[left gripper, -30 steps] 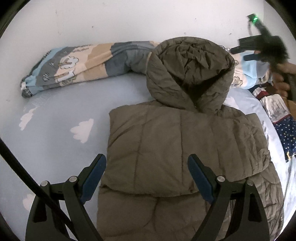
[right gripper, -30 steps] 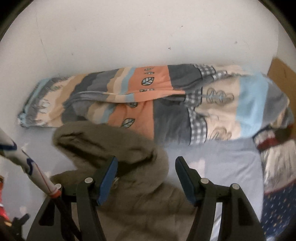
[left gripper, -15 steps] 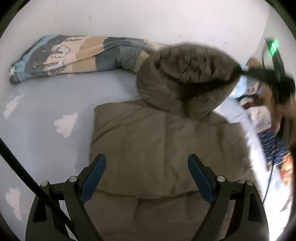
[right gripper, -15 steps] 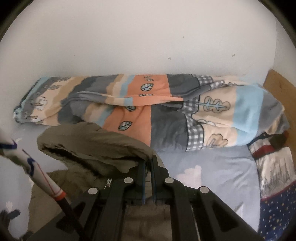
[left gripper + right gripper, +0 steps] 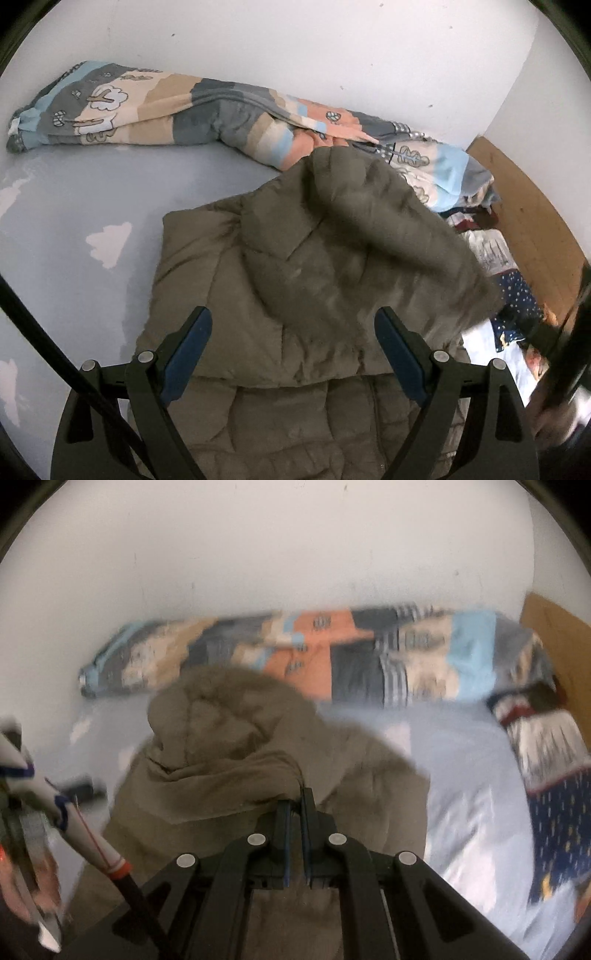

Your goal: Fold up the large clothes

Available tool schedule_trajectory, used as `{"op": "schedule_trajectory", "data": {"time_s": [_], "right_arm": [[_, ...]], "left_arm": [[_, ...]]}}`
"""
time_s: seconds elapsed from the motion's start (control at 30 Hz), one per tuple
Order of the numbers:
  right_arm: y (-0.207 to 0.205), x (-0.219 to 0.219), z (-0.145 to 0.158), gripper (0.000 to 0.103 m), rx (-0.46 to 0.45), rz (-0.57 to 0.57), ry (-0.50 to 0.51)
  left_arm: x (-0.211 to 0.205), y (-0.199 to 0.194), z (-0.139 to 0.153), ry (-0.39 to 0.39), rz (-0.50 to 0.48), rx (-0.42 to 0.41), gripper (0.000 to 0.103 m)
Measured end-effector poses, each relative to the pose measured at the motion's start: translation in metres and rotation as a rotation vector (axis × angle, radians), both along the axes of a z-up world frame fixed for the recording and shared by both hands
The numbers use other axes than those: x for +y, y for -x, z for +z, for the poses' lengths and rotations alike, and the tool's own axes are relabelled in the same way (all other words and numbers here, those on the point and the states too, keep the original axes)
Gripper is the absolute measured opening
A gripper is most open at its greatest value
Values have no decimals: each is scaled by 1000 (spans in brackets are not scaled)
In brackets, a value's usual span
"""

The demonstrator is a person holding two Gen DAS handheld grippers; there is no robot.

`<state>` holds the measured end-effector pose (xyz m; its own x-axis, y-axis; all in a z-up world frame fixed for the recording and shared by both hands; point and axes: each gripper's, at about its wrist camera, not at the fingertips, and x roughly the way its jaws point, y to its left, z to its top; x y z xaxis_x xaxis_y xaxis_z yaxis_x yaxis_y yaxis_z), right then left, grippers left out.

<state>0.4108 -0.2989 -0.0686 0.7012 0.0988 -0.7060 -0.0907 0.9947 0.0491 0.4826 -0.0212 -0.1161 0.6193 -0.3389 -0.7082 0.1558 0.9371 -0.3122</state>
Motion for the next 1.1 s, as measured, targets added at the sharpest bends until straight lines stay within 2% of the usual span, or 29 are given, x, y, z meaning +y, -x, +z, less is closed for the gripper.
{"op": "schedule_trajectory", "data": {"time_s": [0.1, 0.13, 0.2, 0.27, 0.37, 0.5, 0.53, 0.57, 0.6, 0.63, 0.67, 0.73, 0.8, 0.83, 0.9, 1.0, 1.03, 1.1], "right_arm": [[14, 5, -60, 4, 110, -24, 24], [13, 2, -85, 0, 169, -41, 6], [11, -2, -121, 0, 241, -66, -1], [12, -5, -143, 0, 273, -91, -3], [14, -13, -131, 0, 260, -123, -35], [10, -11, -76, 1, 125, -99, -42], [2, -13, -63, 7, 116, -79, -120], [-7, -15, -57, 34, 127, -64, -211], [-11, -15, -57, 56, 140, -62, -278], [-21, -16, -61, 84, 161, -70, -367], [-25, -18, -67, 85, 166, -89, -441], [-29, -19, -80, 83, 170, -151, -520], [-33, -18, -93, 83, 173, -187, -553], [-36, -20, -100, 82, 174, -209, -584], [-44, -26, -110, 77, 167, -261, -658], [-66, -35, -123, 39, 161, -285, -782], [-72, -36, -124, 15, 162, -283, -799], [-80, -33, -121, 9, 158, -267, -787]], "left_arm": [[-11, 1, -6, -43, -15, -11, 89], [-16, 0, -10, -63, -21, -14, 89], [-26, -2, -20, -105, -12, -10, 89], [-36, -5, -28, -135, -15, -5, 89], [-45, -1, -25, -145, -39, -25, 89], [-45, 3, -19, -176, -33, -52, 89], [-43, 2, -19, -172, -25, -47, 89], [-39, 1, -20, -158, -20, -38, 89], [-38, -1, -21, -146, -18, -29, 89], [-34, -4, -22, -124, -10, -13, 89], [-29, -7, -24, -90, -6, 4, 89], [-24, -11, -27, -30, -6, 36, 89], [-19, -18, -30, 44, 0, 70, 89], [-15, -21, -32, 99, 6, 87, 89], [-11, -25, -36, 182, 14, 114, 89], [-5, -34, -41, 271, 30, 130, 89], [-3, -38, -42, 296, 38, 129, 89], [-1, -45, -47, 338, 44, 132, 89]]}}
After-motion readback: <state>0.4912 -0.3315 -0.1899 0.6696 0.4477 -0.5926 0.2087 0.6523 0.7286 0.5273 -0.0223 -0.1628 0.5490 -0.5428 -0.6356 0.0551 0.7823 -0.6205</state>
